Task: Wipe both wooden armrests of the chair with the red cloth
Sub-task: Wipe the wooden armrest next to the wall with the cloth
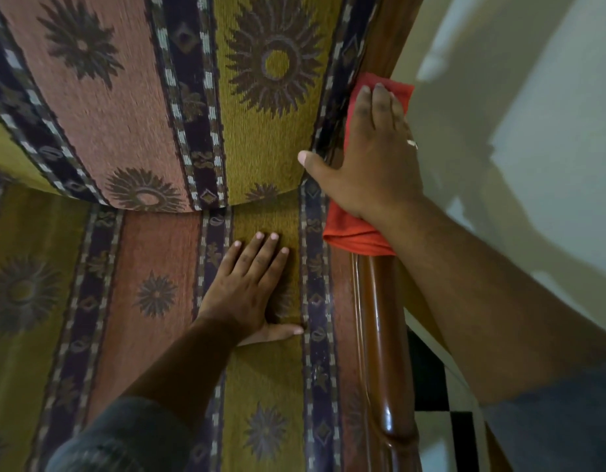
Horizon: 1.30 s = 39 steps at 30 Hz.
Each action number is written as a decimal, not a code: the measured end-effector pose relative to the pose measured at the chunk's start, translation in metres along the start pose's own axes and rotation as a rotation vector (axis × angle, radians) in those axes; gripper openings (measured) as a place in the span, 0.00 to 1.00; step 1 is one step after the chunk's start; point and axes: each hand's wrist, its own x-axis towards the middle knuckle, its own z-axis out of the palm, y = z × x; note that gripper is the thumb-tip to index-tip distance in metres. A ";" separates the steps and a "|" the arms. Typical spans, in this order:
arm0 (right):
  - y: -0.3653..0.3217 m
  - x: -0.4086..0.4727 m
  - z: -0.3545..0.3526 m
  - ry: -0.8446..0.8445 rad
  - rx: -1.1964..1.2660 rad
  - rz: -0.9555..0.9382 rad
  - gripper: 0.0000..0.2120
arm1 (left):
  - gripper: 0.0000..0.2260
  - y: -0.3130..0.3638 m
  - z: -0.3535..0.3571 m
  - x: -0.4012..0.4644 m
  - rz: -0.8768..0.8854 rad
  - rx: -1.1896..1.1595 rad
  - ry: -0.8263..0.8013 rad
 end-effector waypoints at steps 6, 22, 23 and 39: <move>0.002 -0.029 0.000 -0.041 0.004 -0.013 0.59 | 0.58 -0.003 0.000 0.000 0.009 -0.029 0.010; -0.001 -0.005 -0.003 -0.001 0.111 0.069 0.61 | 0.59 -0.004 0.005 0.000 0.020 -0.053 0.041; -0.002 -0.007 -0.003 -0.003 0.117 0.088 0.61 | 0.59 -0.004 0.006 0.000 0.021 -0.056 0.048; 0.009 -0.026 -0.007 -0.082 0.027 -0.096 0.59 | 0.55 -0.006 0.005 0.002 0.025 0.029 0.059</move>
